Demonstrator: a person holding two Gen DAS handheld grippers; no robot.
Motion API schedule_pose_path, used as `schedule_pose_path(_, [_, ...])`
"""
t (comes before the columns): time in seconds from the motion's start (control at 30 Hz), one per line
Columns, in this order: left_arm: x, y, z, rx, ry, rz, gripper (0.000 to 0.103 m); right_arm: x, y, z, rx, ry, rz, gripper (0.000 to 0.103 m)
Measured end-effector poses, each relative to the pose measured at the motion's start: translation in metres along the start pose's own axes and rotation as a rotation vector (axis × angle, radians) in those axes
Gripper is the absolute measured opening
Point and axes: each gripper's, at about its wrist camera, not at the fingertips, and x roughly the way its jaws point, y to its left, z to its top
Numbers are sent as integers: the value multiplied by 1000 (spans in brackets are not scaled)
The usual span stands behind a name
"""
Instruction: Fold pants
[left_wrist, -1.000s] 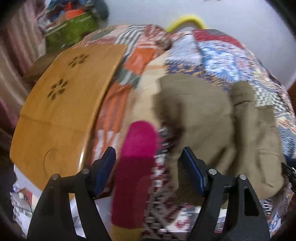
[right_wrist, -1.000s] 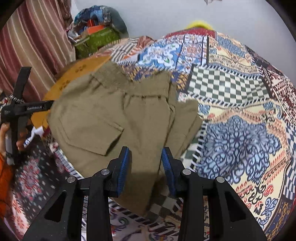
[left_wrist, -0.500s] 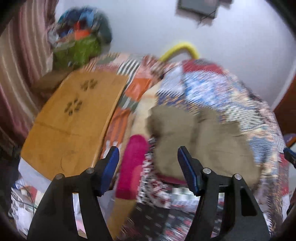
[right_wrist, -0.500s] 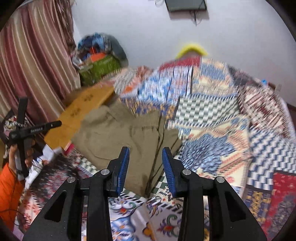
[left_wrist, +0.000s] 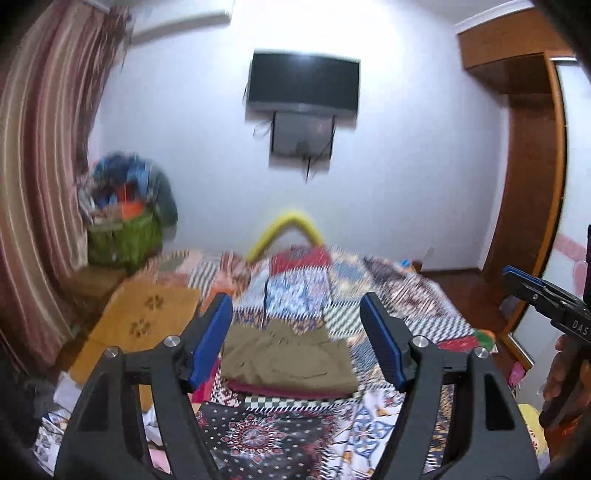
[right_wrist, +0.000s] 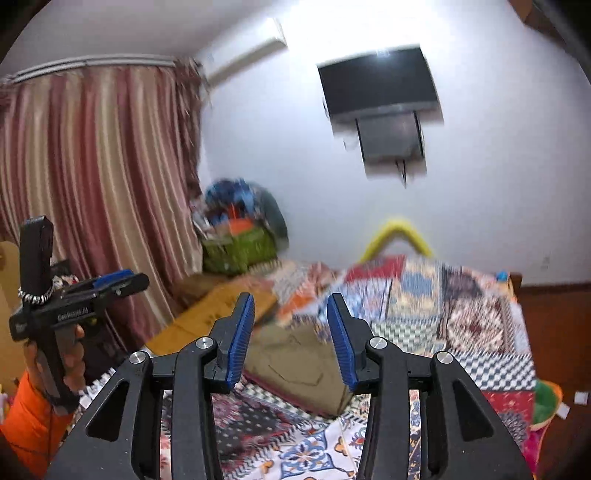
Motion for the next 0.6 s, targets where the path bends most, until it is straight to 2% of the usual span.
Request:
schedule_pose_path(0.07, [-34, -17, 1, 3, -59, -24, 78, -23, 9, 3, -2, -42, 6, 41])
schedule_pose_path(0.13, [-56, -27, 1, -4, -85, -34, 78, -47, 18, 3, -9, -83, 3, 52])
schedule_pose_path(0.17, [-70, -35, -1, -5, -105, -43, 78, -59, 23, 3, -13, -107, -1, 53])
schedule_pose_path(0.27, [-99, -50, -9, 9, -139, -30, 84, -81, 32, 1, -24, -141, -7, 59])
schedule_pose_path(0.3, [-105, -55, -12, 17, -148, -25, 86, -88, 34, -1, -23, -153, -11, 64])
schedule_pose_path(0.33, [-115, -61, -18, 25, -160, -25, 88, -93, 35, -4, -20, -163, -13, 69])
schedule_pose_path(0.47, [-132, -72, -33, 15, -154, -54, 92, -103, 39, -14, -10, -165, -21, 76])
schedule_pose_path(0.53, [-137, -74, -38, 9, -157, -54, 94, -102, 39, -17, -12, -167, -37, 83])
schedule_pose_path(0.6, [-144, -75, -43, 7, -171, -43, 100, -103, 43, -18, -23, -164, -57, 90])
